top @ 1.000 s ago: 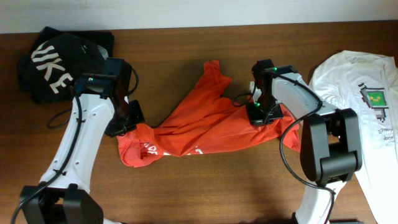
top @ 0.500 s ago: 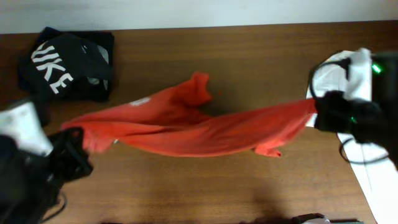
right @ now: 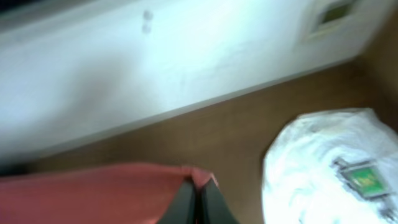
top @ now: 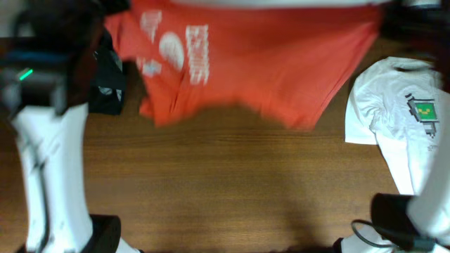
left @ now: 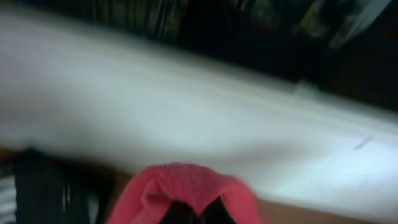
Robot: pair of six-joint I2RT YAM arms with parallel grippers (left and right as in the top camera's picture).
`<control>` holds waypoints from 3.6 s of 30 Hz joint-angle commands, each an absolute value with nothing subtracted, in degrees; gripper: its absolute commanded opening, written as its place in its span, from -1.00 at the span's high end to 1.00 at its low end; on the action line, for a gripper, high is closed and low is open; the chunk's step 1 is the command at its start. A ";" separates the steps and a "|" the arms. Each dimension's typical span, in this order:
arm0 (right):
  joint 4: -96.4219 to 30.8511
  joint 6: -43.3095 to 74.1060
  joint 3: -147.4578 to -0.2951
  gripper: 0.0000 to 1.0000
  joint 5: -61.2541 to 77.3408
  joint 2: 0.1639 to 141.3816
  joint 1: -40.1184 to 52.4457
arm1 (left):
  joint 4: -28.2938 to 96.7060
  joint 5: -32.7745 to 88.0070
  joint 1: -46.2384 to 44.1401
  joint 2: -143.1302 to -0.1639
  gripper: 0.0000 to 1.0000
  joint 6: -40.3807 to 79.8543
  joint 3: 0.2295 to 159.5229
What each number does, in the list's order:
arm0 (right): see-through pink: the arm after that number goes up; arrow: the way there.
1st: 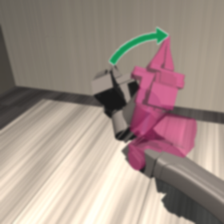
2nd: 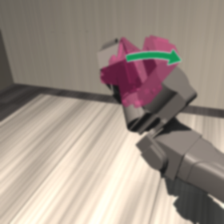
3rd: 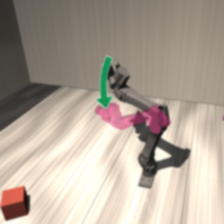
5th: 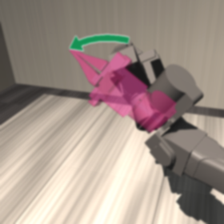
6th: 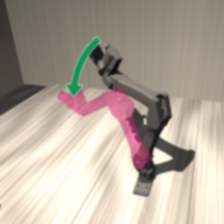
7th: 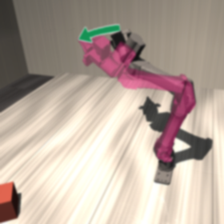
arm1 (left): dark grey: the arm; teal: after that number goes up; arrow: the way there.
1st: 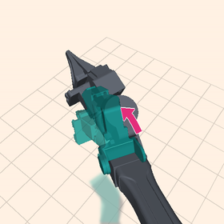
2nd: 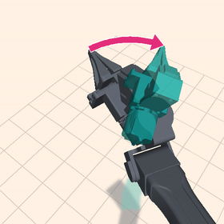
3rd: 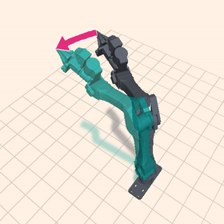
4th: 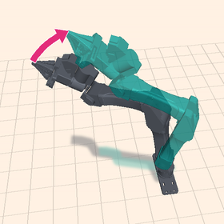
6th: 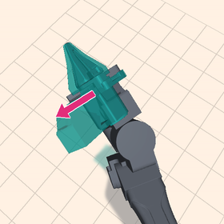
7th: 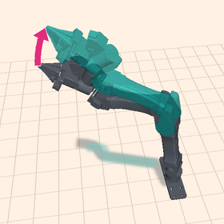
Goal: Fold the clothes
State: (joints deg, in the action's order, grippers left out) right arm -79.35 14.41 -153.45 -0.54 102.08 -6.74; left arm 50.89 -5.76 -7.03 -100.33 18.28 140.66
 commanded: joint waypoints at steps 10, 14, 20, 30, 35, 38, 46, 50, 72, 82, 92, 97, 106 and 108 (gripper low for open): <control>-97.14 8.91 -144.24 0.92 14.72 109.34 -20.21 | 78.85 -3.22 -6.61 -120.66 0.99 13.58 138.93; -97.32 7.73 -143.41 0.92 14.83 106.02 -20.25 | 84.27 -3.64 -6.59 -119.66 0.99 13.61 139.72; -97.34 7.70 -143.41 0.92 17.85 94.87 -19.97 | 90.30 -3.99 -6.59 -100.99 0.99 16.12 139.87; -69.49 13.67 -141.69 0.92 17.65 107.92 -10.59 | 51.72 -3.81 -5.28 -114.74 0.99 10.59 141.43; -73.89 13.98 -162.50 0.92 22.55 107.66 -22.94 | 53.25 -3.90 -0.95 -112.71 0.99 10.59 165.99; -79.07 10.09 -163.24 0.92 22.50 107.87 -25.54 | 60.62 -3.92 0.30 -111.28 0.99 10.59 170.74; -97.34 2.98 -152.42 0.92 18.85 111.37 -17.96 | 88.01 -3.86 0.19 -119.98 0.99 14.87 155.76; -97.34 3.90 -143.57 0.92 18.59 107.77 -16.88 | 96.71 -0.54 0.12 -118.24 0.99 13.15 153.62; -97.34 6.22 -80.34 0.92 13.45 67.48 -16.86 | 96.71 15.57 -2.26 -65.84 0.99 12.36 79.79; -93.34 12.43 -69.43 0.92 13.43 63.99 -16.88 | 96.71 8.88 -2.26 -60.73 0.99 18.63 72.03; -86.67 14.50 -69.36 0.92 14.74 64.38 -16.88 | 87.26 5.98 -2.26 -70.54 0.99 18.83 71.18; -81.97 17.93 -69.28 0.92 11.42 68.34 -16.88 | 82.74 4.60 -2.24 -71.66 0.99 18.85 63.83; -78.46 18.57 -59.75 0.92 11.57 73.38 -16.88 | 62.65 -1.50 -2.20 -71.79 0.99 24.03 59.29; -75.96 19.22 -56.93 0.92 12.40 73.38 -16.88 | 60.86 -1.50 -2.20 -71.94 0.99 24.03 59.29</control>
State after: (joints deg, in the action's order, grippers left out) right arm -77.08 18.13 -59.27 12.47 73.47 -16.88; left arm 62.50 0.34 -2.20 -72.01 22.79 59.53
